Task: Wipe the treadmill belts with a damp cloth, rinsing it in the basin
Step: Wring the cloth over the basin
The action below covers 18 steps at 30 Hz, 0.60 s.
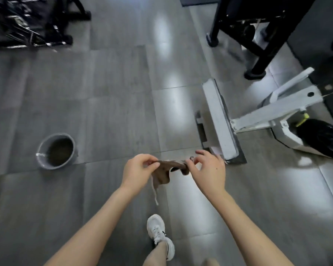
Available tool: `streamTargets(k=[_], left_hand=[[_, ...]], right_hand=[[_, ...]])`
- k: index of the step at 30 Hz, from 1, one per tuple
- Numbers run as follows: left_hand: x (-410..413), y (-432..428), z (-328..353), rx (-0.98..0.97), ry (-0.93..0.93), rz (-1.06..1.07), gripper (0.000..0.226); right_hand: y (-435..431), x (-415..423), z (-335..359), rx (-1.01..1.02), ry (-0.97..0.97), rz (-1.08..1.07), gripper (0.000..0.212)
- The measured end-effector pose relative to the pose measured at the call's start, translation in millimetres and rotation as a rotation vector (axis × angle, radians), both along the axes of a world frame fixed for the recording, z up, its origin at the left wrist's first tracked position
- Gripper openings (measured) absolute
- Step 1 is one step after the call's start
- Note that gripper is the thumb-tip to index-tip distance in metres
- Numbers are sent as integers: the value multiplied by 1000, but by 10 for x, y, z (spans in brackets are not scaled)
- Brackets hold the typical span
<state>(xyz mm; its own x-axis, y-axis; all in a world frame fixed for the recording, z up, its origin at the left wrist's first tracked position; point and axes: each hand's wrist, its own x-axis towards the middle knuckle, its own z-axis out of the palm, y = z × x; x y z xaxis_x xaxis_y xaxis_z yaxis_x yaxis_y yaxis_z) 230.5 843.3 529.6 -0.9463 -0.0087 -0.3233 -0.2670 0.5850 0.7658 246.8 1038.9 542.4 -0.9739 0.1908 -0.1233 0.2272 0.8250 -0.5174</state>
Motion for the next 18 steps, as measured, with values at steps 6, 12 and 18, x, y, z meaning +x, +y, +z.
streamTargets(k=[6, 12, 18], left_hand=[[-817, -850, 105, 33, 75, 173, 16], [-1635, -1406, 69, 80, 125, 313, 9], [-2277, -2324, -101, 443, -69, 529, 21]], right_hand=[[-943, -1006, 222, -587, -148, -30, 34], [-1948, -1991, 242, -996, -322, -28, 23], [-2955, -2809, -59, -883, -454, 195, 41]])
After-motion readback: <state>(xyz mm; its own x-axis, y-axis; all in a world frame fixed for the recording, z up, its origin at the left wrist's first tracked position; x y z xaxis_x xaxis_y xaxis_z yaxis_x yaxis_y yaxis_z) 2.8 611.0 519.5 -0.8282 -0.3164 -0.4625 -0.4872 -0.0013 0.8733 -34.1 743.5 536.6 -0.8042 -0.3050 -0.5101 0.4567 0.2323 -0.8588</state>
